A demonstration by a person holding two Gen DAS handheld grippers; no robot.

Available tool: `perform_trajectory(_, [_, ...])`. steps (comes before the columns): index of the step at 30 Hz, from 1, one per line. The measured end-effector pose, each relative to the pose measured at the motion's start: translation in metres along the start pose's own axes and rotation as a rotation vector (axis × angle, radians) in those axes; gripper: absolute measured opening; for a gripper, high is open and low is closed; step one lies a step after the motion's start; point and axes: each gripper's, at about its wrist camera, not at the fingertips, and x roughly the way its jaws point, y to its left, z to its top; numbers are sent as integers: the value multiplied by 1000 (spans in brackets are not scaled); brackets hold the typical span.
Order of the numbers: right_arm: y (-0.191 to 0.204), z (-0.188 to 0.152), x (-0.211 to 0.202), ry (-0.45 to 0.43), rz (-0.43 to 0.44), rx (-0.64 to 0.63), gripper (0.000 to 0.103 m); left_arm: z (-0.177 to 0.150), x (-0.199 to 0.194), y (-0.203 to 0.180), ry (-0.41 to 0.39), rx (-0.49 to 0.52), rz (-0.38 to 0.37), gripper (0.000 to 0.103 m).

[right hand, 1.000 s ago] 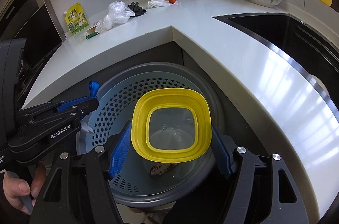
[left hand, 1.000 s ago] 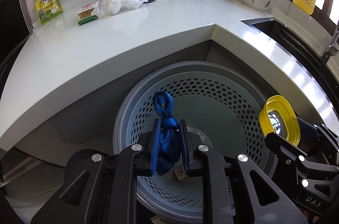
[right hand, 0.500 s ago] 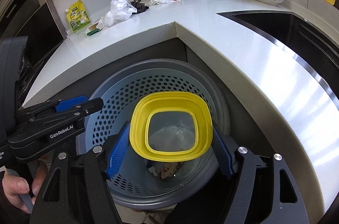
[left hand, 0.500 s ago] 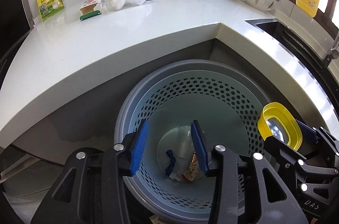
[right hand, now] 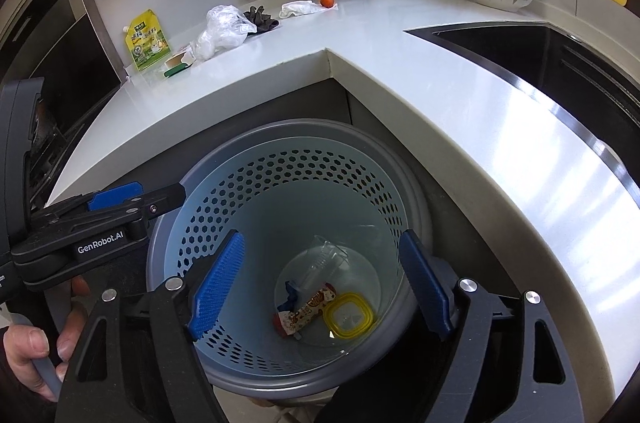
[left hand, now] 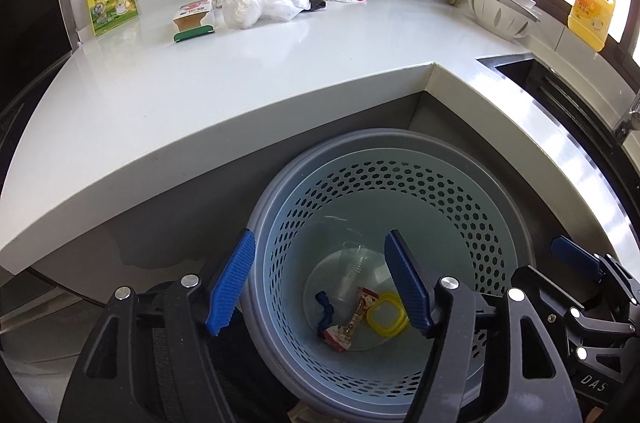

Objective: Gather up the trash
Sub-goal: 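Carry the blue strap over the bin and release it while the right drops the yellow lid, then move both grippers back to the counter toward the milk carton and orange peel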

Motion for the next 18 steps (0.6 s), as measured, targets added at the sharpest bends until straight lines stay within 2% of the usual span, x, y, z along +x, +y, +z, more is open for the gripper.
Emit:
perform_trajectory(10, [6, 12, -4, -44, 5, -9, 76, 14, -16, 18, -46, -39, 13, 75])
perform_trajectory(18, [16, 51, -6, -98, 18, -54, 76, 52, -33, 42, -132, -74, 43, 85])
